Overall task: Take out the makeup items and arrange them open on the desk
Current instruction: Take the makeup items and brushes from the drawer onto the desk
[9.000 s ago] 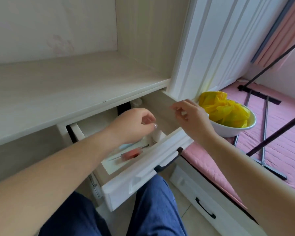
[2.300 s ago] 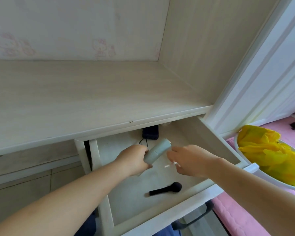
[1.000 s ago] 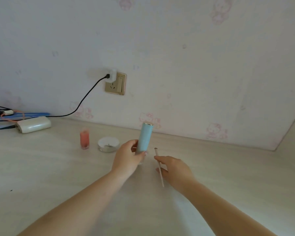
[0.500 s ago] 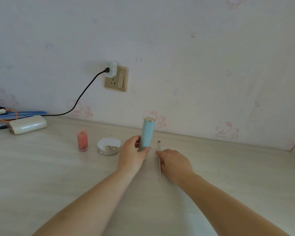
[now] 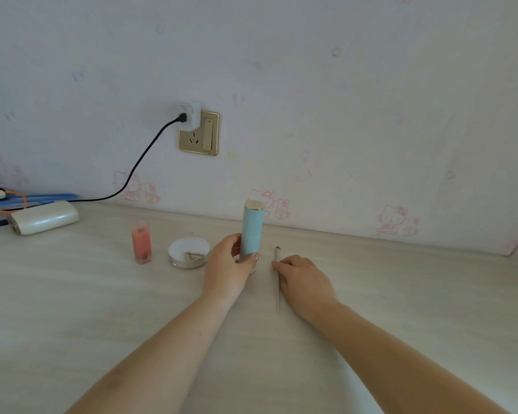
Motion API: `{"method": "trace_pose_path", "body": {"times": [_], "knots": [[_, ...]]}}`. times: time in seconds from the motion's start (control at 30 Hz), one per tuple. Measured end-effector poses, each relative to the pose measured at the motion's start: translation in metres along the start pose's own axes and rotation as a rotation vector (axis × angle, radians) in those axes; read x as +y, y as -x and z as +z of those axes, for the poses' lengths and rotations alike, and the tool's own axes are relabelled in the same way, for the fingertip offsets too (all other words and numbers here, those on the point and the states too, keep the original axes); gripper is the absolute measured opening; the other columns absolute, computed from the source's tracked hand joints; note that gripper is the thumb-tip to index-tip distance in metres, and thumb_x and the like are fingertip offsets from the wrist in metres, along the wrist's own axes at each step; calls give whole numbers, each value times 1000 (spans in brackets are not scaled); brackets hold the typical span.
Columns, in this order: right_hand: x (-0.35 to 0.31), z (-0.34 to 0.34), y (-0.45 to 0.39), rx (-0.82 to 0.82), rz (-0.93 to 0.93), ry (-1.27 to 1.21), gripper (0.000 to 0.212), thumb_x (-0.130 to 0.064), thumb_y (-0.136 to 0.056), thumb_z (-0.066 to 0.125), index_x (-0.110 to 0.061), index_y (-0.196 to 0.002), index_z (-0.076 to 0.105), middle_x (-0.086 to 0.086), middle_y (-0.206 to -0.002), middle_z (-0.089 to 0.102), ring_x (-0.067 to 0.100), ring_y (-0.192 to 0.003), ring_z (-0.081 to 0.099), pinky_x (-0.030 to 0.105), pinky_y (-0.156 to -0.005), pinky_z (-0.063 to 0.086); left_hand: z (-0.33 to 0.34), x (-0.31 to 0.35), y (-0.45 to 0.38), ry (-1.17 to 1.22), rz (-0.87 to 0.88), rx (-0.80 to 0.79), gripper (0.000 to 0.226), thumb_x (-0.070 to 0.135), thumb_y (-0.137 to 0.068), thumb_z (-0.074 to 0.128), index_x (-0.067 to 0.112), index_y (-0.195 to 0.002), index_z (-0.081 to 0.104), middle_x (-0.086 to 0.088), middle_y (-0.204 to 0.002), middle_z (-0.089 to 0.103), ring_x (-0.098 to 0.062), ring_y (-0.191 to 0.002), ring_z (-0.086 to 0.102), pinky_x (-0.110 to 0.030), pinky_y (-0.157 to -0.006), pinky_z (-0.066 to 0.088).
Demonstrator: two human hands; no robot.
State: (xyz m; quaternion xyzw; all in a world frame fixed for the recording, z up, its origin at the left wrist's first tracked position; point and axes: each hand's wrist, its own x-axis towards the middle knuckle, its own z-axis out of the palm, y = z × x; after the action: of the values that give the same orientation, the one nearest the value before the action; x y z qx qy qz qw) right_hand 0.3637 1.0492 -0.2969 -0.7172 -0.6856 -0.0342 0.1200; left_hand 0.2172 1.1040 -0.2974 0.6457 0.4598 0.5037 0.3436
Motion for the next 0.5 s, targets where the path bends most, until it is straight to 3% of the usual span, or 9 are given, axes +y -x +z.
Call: {"method": "trace_pose_path", "body": {"times": [0.3,0.43,0.5], "knots": [[0,2,-1,-2,5,-12,44,-22,-98,35,-29,-140,40,-3,-136,45,21,-122,40,31,-96,41,1,-2,0,-20,15,6,43,18,-77,74,16,-118,60,1,-111,66,-14,-105,60,-24,-86,45],[1,2,-1,-20,21,-48,53,-14,-95,34,-28,-145,28,1,-136,45,23,-123,40,31,-97,39,0,2,3,47,-55,-10,74,18,-76,76,16,-141,40,0,-129,57,-13,-117,55,-37,-100,45],[5,-2,1,-53,38,-123,59,-11,-92,34,-29,-147,21,2,-139,43,23,-125,40,32,-99,37,-1,7,9,88,-92,-3,83,15,-76,76,15,-145,31,-3,-139,47,-14,-122,50,-36,-103,43]]}}
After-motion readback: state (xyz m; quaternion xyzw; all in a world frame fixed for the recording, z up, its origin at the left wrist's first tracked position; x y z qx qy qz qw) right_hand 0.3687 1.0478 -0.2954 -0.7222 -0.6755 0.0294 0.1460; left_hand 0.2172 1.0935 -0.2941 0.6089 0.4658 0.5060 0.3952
